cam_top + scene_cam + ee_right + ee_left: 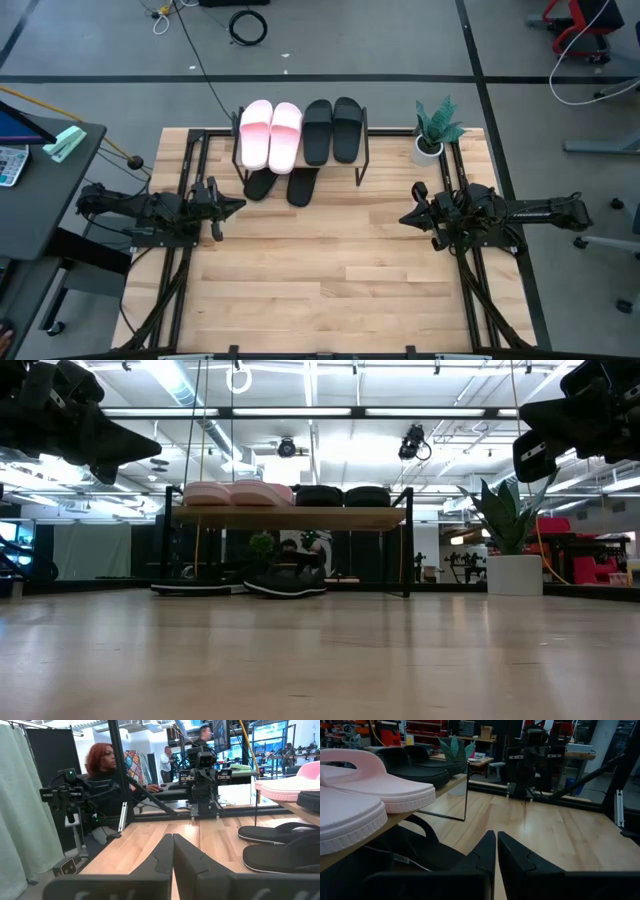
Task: Pick and place slides into the shelf
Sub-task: Return to Home Position
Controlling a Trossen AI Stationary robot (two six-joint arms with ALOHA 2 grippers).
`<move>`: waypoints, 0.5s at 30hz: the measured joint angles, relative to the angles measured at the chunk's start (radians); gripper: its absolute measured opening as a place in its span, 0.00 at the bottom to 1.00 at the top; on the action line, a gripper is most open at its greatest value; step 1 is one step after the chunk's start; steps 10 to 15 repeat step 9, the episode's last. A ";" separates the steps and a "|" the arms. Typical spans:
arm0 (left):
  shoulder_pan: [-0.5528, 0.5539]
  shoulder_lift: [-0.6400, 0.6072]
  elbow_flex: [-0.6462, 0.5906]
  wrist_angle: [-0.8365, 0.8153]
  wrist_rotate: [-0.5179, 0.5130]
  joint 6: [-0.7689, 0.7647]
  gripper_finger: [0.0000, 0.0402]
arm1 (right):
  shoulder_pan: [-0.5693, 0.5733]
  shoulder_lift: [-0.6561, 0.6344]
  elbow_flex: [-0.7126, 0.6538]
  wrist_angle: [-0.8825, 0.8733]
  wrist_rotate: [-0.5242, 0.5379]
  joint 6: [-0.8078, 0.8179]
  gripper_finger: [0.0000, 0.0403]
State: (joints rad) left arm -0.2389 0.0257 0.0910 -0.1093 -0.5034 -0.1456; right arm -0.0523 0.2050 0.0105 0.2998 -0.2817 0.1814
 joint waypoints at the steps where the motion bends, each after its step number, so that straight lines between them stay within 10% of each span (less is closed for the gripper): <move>1: 0.000 0.000 0.000 0.000 0.000 0.000 0.05 | 0.000 0.000 0.000 0.000 0.000 0.000 0.03; 15: 0.000 0.000 0.000 0.000 0.000 0.000 0.07 | 0.000 0.000 0.000 0.000 0.000 0.000 0.03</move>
